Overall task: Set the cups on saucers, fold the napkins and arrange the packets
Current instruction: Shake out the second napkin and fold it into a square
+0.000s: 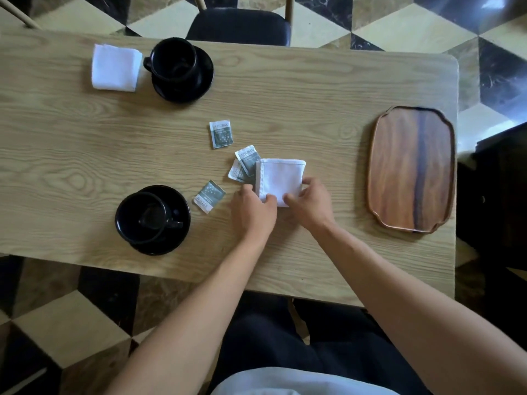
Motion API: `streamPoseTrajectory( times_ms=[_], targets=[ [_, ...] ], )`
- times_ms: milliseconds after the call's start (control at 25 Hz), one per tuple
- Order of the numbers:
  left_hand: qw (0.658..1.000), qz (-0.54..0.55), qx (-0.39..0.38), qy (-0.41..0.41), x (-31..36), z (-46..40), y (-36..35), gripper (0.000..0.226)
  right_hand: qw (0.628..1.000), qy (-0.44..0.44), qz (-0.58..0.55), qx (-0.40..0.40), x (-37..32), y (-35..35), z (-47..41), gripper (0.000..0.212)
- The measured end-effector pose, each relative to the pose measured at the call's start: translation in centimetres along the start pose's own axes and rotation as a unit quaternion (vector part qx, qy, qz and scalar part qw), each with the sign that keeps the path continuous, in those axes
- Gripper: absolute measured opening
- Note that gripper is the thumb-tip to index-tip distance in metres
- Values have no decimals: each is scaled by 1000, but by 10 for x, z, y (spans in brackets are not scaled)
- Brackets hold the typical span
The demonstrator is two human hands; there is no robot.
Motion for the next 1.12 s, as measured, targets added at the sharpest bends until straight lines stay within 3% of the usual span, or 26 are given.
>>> streamPoseTrajectory(
  times_ms=[80, 200, 360, 520, 680, 800, 920, 1040, 1120],
  targets=[
    [999, 22, -14, 42, -3, 0, 0, 38, 999, -25, -29, -8, 1, 1, 0, 39],
    [992, 67, -47, 100, -15, 4, 0, 17, 999, -24, -36, -14, 4, 3, 5, 31],
    [980, 115, -90, 136, -31, 28, 0, 28, 985, -68, -157, -35, 9, 11, 20, 41],
    [946, 220, -138, 195, -50, 42, 2, 14, 957, -108, -229, -139, 10, 14, 37, 4],
    [890, 342, -202, 225, -58, 30, 12, 32, 947, -109, -261, -154, 3, 13, 35, 19],
    [864, 358, -293, 200, -57, 14, 25, 46, 949, -103, -253, -158, -1, 7, 32, 24],
    [874, 322, -338, 133, -62, -3, 33, 51, 956, -64, -225, -178, -4, -6, 37, 17],
    [926, 237, -290, 41, -71, -14, 40, 31, 961, -63, -238, -125, -3, -27, 50, 6],
    [951, 169, -259, -3, -79, -20, 44, 28, 970, -63, -223, -70, 0, -39, 58, 16]
  ],
)
Point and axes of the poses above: each hand's wrist, its own z-axis away from the middle knuckle, its own y-axis out of the back of the hand, x = y × z, the point moved 1 cm from there along -z, towards the middle knuckle, and after that the axes turned 14 degrees about y, right-handed, at the moved point
